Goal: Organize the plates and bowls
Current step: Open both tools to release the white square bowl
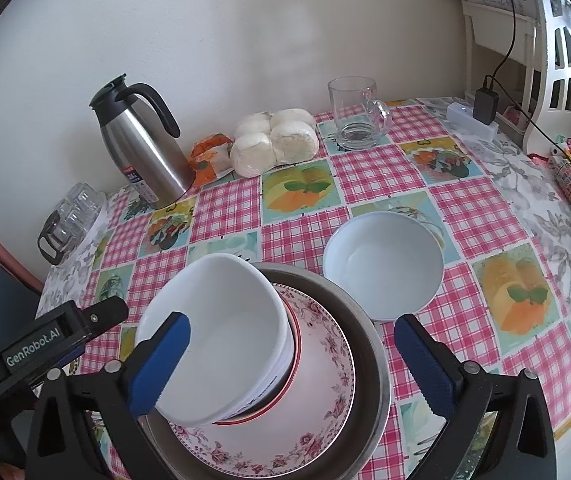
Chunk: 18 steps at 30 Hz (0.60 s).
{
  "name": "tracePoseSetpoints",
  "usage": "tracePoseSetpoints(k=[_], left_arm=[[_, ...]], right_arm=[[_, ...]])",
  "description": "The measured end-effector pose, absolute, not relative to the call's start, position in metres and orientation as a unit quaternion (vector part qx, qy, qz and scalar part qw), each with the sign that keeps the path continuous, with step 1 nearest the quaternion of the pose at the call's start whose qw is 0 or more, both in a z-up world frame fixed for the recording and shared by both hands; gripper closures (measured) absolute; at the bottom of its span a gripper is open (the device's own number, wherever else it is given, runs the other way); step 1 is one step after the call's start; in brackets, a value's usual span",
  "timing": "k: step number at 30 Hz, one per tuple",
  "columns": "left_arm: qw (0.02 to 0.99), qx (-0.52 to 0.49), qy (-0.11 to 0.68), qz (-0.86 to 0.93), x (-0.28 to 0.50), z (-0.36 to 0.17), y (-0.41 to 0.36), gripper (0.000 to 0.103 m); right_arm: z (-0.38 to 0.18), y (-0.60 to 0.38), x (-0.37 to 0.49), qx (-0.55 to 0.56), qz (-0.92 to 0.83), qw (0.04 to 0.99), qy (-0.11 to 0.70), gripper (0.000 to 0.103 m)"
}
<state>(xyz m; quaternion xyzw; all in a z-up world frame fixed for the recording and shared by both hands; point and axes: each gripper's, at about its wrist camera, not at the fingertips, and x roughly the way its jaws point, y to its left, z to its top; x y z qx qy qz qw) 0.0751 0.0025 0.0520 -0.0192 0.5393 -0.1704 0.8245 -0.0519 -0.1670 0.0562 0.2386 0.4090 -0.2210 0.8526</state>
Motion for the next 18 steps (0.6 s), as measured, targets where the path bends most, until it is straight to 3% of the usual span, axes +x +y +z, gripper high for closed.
tracePoseSetpoints(k=[18], left_arm=[[0.831,-0.011,0.528,-0.173,0.065,0.064,-0.007,0.01]], right_arm=[[0.057,-0.192,-0.068,0.257,-0.239,0.846,0.401,0.0]])
